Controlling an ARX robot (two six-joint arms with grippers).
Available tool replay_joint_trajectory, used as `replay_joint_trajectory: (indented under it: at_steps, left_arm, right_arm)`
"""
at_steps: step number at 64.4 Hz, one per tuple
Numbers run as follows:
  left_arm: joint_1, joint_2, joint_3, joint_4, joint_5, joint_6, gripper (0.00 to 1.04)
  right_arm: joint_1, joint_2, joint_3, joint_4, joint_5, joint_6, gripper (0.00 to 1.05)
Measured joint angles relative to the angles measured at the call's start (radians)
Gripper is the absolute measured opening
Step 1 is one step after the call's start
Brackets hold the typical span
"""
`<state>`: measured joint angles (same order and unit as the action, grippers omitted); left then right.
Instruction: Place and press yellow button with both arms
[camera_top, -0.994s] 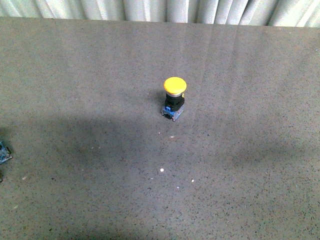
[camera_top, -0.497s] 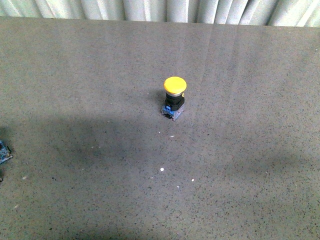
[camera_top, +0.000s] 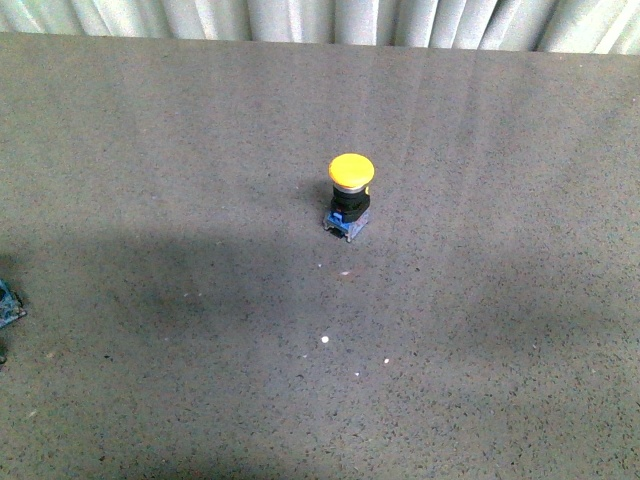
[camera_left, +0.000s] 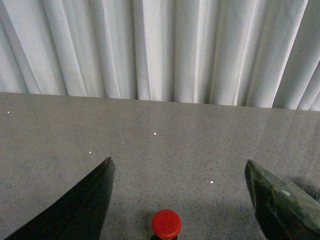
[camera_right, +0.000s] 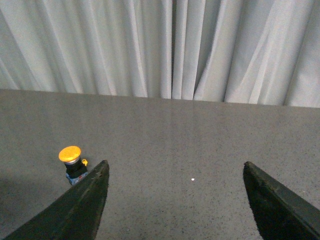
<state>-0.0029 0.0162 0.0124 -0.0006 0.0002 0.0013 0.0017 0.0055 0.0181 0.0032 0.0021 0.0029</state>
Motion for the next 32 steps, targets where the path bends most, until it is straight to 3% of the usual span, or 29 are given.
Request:
replay_joint_trajectory:
  at_steps: [3, 6, 32]
  left_arm:
    - [0.000, 0.000, 0.000, 0.000, 0.000, 0.000, 0.97]
    - [0.000, 0.000, 0.000, 0.000, 0.000, 0.001, 0.96]
    - [0.000, 0.000, 0.000, 0.000, 0.000, 0.000, 0.96]
  right_arm:
    - [0.000, 0.000, 0.000, 0.000, 0.000, 0.000, 0.91]
    - [0.000, 0.000, 0.000, 0.000, 0.000, 0.000, 0.97]
    - [0.000, 0.000, 0.000, 0.000, 0.000, 0.000, 0.96]
